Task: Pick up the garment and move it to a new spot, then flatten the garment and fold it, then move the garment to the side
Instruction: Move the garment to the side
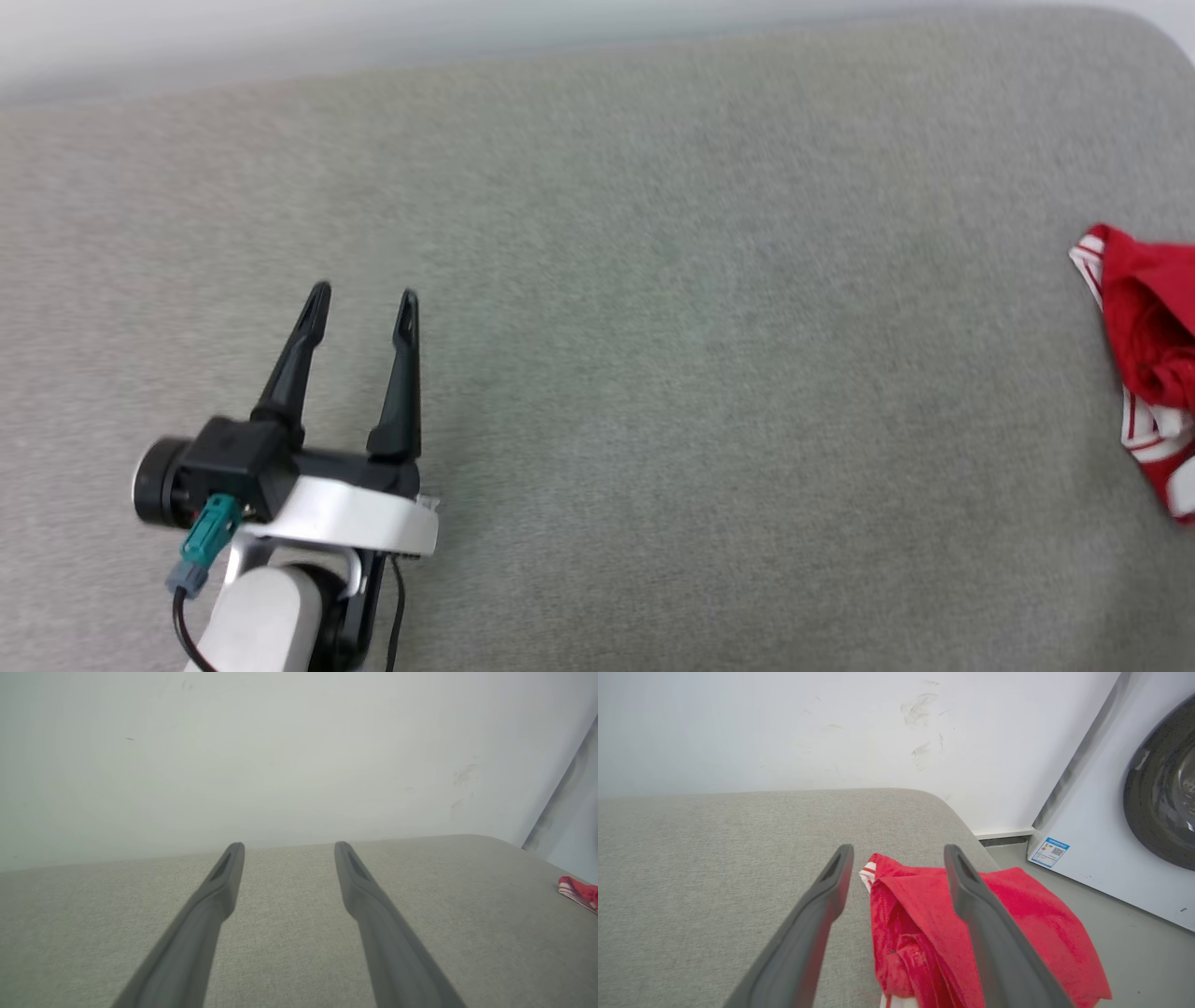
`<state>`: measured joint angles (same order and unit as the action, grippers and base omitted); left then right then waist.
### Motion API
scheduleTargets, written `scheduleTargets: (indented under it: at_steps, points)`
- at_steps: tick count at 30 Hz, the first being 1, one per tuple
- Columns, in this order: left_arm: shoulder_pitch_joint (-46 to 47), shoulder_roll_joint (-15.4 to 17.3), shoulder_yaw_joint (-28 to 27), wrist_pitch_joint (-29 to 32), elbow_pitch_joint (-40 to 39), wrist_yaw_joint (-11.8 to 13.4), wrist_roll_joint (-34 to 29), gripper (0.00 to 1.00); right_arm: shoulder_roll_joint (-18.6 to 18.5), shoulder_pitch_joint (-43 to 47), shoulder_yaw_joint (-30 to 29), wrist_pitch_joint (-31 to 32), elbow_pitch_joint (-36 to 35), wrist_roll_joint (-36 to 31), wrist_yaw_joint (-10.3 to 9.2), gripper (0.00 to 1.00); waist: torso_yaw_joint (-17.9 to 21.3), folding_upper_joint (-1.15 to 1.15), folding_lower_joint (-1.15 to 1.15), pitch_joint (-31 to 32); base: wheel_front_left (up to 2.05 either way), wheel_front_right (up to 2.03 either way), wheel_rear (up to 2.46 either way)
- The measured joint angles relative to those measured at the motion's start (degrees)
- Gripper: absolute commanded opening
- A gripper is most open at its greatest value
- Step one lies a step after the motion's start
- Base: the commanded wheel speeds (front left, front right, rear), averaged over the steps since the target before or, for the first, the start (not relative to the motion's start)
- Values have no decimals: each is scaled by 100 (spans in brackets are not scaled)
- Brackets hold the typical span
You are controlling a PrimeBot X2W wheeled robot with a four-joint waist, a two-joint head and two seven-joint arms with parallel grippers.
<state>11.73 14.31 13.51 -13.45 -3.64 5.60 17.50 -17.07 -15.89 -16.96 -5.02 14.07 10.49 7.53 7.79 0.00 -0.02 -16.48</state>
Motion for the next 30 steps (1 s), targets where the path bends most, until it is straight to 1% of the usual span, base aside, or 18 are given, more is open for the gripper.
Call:
scheduleTargets:
  at_steps: [4,7,11,15,20,26,30]
  points:
    - [-244,-15,-68,-42,167,67,59,100,549,464,133,54,-501,-347,-1,100,-191,0,0,294,0,0,0]
    - [-380,-53,-88,-68,229,107,97,100,915,821,370,104,-782,-489,0,100,-347,0,0,494,0,0,0]
    - [-614,-80,-98,-87,336,171,137,100,1209,1215,603,102,-1117,-582,0,100,-536,0,0,769,0,0,0]
    - [-849,-93,-100,-94,413,196,162,100,1346,1641,772,113,-1472,-601,-1,100,-704,0,0,1064,0,0,0]
    - [-1141,-31,-115,-112,517,196,193,100,1393,2010,950,253,-2045,-597,-1,100,-851,0,0,1390,0,0,0]
    - [-1418,15,-120,-122,625,167,230,100,1406,2436,1036,483,-2682,-485,-1,100,-868,0,0,1663,0,0,0]
    - [-1501,26,-140,-135,691,145,243,100,1407,2603,1039,598,-2919,-387,-1,100,-834,0,1,1726,0,0,0]
